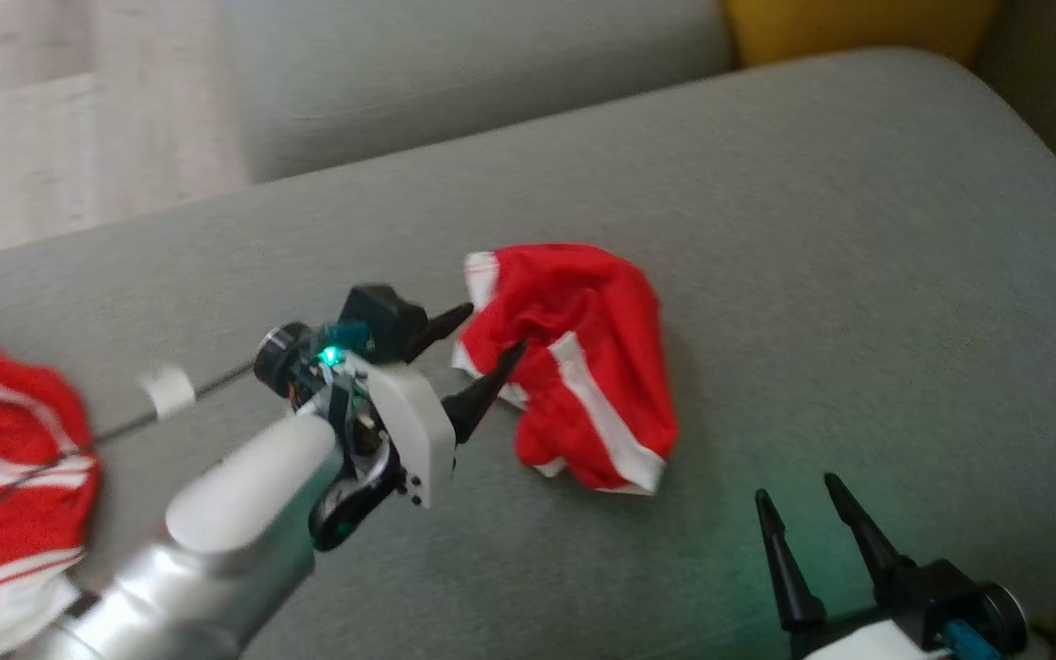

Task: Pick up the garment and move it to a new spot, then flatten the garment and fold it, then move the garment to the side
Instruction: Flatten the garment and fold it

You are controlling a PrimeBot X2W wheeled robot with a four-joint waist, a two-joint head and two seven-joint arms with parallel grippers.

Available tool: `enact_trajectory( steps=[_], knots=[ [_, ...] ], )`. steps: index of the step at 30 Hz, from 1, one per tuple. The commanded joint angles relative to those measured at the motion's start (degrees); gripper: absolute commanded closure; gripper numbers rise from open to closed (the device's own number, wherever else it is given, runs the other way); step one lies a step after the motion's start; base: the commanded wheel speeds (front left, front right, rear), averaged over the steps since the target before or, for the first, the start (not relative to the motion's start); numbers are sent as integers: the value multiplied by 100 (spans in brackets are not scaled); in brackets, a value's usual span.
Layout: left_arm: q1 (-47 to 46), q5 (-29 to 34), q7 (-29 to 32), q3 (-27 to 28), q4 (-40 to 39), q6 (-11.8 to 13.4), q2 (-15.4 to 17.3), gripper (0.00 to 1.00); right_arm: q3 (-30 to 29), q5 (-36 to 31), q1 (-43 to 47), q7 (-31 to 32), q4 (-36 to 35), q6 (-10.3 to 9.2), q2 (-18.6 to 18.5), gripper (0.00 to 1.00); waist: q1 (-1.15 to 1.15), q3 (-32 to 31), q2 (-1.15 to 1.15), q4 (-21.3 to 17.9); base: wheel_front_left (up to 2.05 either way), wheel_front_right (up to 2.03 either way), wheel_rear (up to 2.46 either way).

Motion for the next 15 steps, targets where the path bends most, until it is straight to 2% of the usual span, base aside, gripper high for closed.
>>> enact_trajectory(
  steps=[1,6,15],
  knots=[
    [-412,-237,78,25,-109,11,171,0,177,35,-289,-63,-146,42,-46,0,-2,216,0,-406,0,0,0],
    [-821,-1024,304,-644,10,11,399,0,229,44,-358,-63,-120,42,-46,0,-2,264,0,-823,0,0,0],
    [-1186,-1352,-57,-1369,533,10,614,0,317,43,-346,-63,-82,42,-46,0,-2,266,0,-1246,0,0,0]
  ],
)
